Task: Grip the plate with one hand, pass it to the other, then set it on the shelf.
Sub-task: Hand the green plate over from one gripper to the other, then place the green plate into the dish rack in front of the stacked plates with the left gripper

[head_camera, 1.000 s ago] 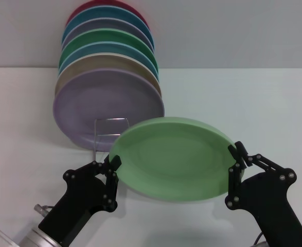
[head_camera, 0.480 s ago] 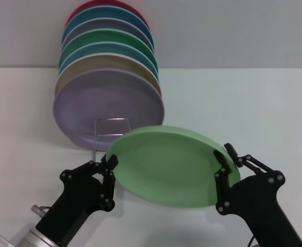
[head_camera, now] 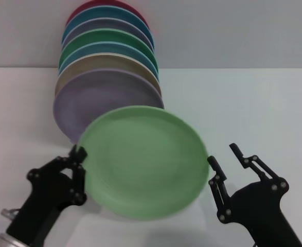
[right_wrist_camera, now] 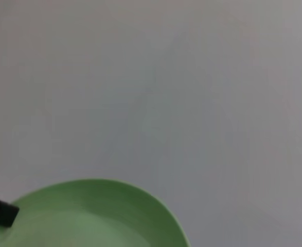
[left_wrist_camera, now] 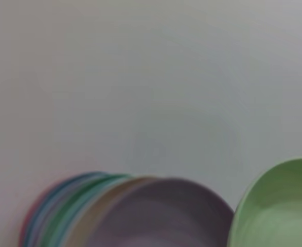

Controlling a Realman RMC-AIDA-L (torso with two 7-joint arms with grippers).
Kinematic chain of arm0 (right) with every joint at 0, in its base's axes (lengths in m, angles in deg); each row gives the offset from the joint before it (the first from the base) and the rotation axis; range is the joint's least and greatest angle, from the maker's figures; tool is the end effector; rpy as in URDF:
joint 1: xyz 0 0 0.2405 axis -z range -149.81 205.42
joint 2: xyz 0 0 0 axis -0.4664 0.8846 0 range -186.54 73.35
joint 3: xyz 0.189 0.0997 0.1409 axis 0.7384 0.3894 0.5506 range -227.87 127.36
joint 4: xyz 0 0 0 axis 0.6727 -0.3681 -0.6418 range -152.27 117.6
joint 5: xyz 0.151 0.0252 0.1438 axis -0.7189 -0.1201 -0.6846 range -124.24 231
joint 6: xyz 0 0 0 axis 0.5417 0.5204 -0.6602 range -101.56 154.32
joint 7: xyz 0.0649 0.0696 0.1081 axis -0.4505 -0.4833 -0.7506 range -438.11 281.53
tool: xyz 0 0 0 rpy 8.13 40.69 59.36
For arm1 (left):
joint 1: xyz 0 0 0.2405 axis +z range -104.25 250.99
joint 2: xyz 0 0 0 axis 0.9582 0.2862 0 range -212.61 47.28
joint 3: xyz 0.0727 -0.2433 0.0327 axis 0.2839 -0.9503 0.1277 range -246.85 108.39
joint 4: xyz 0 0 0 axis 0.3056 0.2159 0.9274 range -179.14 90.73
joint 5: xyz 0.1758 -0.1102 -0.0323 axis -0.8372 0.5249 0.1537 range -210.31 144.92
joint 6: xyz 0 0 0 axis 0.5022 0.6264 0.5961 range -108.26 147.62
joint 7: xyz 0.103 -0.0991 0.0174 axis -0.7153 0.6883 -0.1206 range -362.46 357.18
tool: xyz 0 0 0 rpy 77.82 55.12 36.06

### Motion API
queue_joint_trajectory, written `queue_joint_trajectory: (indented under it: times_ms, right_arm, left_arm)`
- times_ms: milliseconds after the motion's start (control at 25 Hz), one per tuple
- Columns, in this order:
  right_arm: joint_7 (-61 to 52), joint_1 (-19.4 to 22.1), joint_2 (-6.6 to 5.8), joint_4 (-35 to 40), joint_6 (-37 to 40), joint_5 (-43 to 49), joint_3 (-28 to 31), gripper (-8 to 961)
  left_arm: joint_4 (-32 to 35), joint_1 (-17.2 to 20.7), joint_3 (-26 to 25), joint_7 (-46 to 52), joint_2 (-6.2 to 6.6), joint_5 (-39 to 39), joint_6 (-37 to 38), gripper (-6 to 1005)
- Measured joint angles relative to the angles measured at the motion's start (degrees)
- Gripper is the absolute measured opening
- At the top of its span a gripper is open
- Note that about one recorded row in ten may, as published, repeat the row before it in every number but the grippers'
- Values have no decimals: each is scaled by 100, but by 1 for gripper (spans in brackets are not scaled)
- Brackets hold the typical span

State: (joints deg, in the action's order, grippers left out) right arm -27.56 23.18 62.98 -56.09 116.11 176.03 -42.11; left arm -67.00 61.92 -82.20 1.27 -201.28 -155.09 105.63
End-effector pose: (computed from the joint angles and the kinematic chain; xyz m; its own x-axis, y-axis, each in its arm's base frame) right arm 0.2250 0.1660 -0.0937 0.8348 0.4638 -0.2966 -0.2091 -0.2313 -0.9502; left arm -0.2801 0.2131 -0.0748 0.5885 -0.1162 0.8001 0.6667 -0.4901 -0.5616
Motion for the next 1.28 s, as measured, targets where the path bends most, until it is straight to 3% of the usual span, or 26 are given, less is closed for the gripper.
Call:
queue_joint_trajectory:
  times_ms: [160,360,680,960,1280]
  right_arm:
    - [-31,-29,6,156,5,-25,-130,339]
    - [-57,-49,14,305,-271,-59,-71,339]
    - [-61,-199,12,491,-355,-596,-76,338]
    - [-36,-313,5,564,-378,-1143,-38,338]
    - [6,-323,-6,582,-363,-1460,22,339]
  left_arm:
    - [125,165,-280,34,25,3,760,34]
    - [371,60,-689,32,30,-8,1473,33]
    - [794,-517,-1218,-671,-3,-22,1686,32]
    - [1251,-1017,-1222,-1567,12,-48,1727,32]
    - [1582,-1276,-1180,-1821,14,-174,1690,33]
